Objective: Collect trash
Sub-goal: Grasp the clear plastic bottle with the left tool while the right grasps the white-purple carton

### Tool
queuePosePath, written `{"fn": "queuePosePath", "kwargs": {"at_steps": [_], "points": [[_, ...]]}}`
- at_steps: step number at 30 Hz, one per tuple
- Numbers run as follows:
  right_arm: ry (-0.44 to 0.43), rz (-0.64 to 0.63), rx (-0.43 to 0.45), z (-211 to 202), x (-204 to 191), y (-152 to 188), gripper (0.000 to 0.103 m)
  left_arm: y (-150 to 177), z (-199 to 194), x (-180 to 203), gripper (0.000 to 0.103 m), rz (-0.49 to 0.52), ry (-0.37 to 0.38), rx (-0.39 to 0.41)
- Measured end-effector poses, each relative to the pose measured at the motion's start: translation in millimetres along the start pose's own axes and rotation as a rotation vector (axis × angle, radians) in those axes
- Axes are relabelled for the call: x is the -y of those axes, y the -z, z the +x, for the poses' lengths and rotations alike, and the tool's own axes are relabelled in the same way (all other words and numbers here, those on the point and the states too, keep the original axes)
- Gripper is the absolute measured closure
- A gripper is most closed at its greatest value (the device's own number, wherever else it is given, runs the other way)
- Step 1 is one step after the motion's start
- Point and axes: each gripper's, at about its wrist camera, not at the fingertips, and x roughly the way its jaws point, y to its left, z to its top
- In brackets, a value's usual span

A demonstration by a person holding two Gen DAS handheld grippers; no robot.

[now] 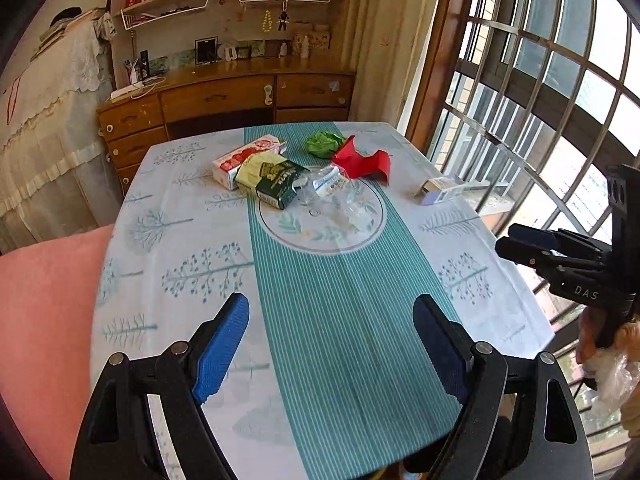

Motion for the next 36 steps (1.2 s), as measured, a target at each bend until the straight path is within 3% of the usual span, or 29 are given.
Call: {"fn": "queuePosePath", "kwargs": {"at_steps": [7, 13, 18, 23, 26, 28, 30, 32, 36], "points": [[0.056, 0.324, -0.06, 73.4, 108.5, -64.0, 0.045, -85.5, 116.0, 12.8, 0.017, -0.016, -0.058, -0.077], [0.108, 0.516, -0.106, 130.6, 168.8, -68.7, 0.041, -116.3, 206.0, 27.7, 0.017, -0.09, -0.074, -0.164], [0.134, 0.613, -0.156, 176.1, 198.1, -71.5, 0.037, -121.9, 251.9, 33.9, 0.017, -0.135, -0.151, -0.201], [0.193, 0.616, -0.183, 207.9, 204.4, -78.8, 0.033, -129.5, 285.9, 30.4, 0.017, -0.179, -0.232, -0.228], [0.244, 0.551, -0.2, 220.9, 199.5, -88.1, 0.032, -133.2, 301.8, 30.4, 0.018, -0.183, -0.266, -0.231], [0.284, 0.476, -0.224, 228.4, 190.0, -93.1, 0.031, -134.3, 313.1, 30.4, 0.021, -0.188, -0.283, -0.239], [0.295, 0.391, -0.245, 233.3, 178.3, -95.6, 0.032, -133.2, 324.0, 27.9, 0.033, -0.188, -0.289, -0.26], [0.265, 0.334, -0.24, 232.9, 168.5, -93.4, 0.039, -129.3, 331.3, 28.8, 0.034, -0.182, -0.294, -0.284], [0.165, 0.317, -0.214, 219.1, 159.7, -79.6, 0.064, -120.4, 328.2, 29.8, 0.035, -0.158, -0.271, -0.28]]}}
